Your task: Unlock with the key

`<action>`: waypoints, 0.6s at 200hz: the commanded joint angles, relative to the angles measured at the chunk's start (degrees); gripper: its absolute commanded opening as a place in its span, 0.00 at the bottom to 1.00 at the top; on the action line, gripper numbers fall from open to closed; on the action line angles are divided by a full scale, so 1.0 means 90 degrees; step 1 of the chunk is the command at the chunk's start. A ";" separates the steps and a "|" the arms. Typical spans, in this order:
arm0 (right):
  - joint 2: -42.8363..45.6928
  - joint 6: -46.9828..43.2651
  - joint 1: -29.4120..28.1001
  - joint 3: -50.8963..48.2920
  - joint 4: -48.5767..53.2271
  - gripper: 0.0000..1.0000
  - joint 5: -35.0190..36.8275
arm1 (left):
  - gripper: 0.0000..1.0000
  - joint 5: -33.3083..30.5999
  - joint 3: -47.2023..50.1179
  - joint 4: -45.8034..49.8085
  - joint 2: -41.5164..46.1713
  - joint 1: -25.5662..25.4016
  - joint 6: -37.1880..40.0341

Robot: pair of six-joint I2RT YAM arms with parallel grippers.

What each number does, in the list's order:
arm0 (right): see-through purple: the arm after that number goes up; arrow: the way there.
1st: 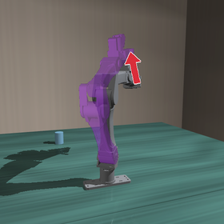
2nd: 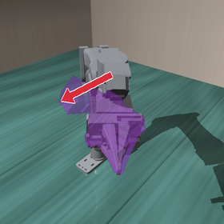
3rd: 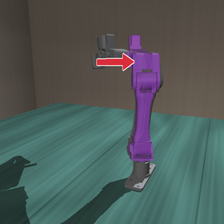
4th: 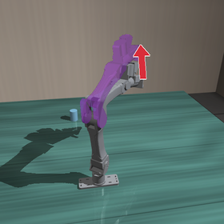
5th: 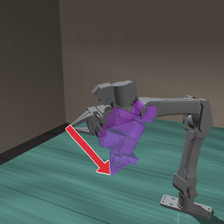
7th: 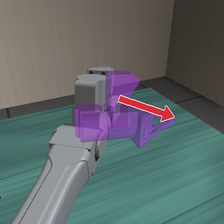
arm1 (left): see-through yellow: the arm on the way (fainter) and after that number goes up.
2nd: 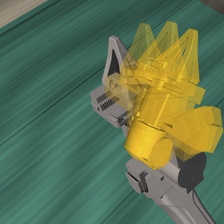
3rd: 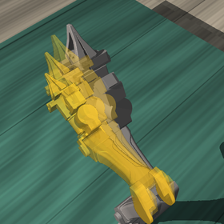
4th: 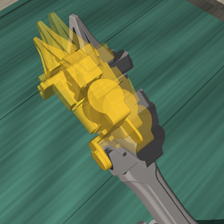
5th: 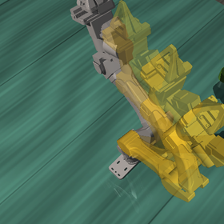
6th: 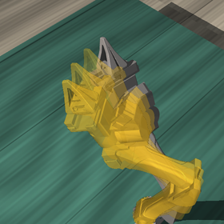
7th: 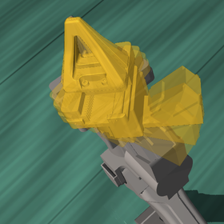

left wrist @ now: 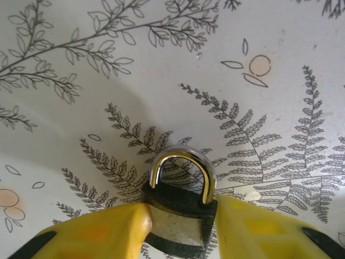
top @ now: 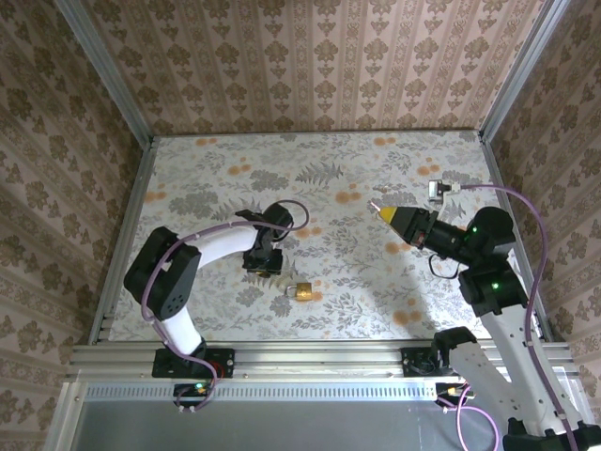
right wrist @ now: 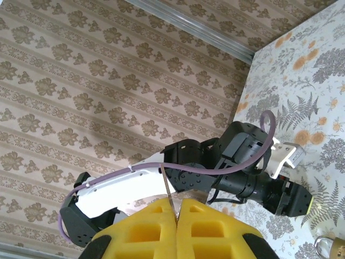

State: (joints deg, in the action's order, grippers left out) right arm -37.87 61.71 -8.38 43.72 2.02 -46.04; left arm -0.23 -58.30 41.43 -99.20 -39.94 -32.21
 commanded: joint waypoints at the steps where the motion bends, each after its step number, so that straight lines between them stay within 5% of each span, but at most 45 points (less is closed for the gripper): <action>1: 0.0142 0.0052 0.0048 -0.0082 0.0098 0.00 -0.0236 | 0.36 0.0643 0.0681 -0.0509 -0.0574 0.0011 -0.0032; 42: 0.0260 0.0152 0.0072 -0.0187 -0.0017 0.00 -0.0207 | 0.15 0.0641 0.1003 -0.0627 -0.0153 0.0101 0.0060; 120: 0.0326 0.0223 0.0085 -0.0285 -0.0034 0.00 -0.0173 | 0.00 0.1365 0.2054 -0.1559 0.1493 0.0791 -0.0025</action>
State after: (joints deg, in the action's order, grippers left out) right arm -35.68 63.20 -7.97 41.78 2.00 -46.59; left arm 7.16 -46.26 28.29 -86.28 -34.87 -31.73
